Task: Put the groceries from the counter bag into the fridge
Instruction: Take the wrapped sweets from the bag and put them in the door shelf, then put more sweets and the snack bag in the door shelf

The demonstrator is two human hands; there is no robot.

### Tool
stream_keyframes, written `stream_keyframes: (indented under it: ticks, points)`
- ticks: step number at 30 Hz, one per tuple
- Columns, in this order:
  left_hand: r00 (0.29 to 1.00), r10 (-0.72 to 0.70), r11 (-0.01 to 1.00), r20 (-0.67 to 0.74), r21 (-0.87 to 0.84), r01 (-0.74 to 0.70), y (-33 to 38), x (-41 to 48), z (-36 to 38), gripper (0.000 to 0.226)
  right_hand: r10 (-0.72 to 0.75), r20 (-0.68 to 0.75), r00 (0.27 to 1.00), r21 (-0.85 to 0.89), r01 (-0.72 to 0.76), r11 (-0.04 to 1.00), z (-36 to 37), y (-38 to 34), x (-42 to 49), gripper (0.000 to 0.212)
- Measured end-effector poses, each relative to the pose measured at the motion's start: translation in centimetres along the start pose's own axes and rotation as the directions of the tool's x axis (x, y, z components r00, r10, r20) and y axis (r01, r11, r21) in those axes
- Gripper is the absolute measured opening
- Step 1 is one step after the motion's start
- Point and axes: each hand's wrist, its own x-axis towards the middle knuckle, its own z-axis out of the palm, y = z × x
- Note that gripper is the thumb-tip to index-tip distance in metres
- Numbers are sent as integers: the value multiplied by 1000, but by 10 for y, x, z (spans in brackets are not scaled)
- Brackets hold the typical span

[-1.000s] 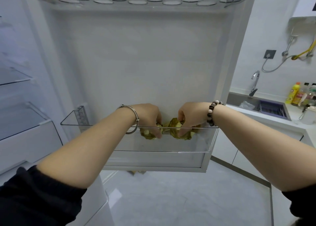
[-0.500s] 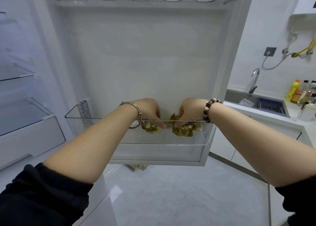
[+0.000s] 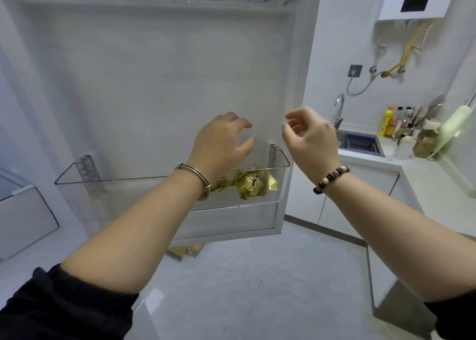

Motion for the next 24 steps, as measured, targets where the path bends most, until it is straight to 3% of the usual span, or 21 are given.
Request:
stream_keyframes:
  ticks: [2,7,14,24]
  points:
    - [994,101,995,-47,6,-101,11,-1,11,48,-5,3,1000,-71,5,997,-12,12,-8,23]
    - [954,300,946,5,128,-298,55,-8,48,66,36,38,999,-395,-18,919,-52,44,-40,54]
    - [905,426,900,-2,-98,-424,148,-22,106,68,150,-25,988,-725,-121,678,-146,80,-105,66]
    - [744,667,701,45,-376,-606,347,-51,180,69,417,-243,876,-876,-383,293,-324,118,-211,70]
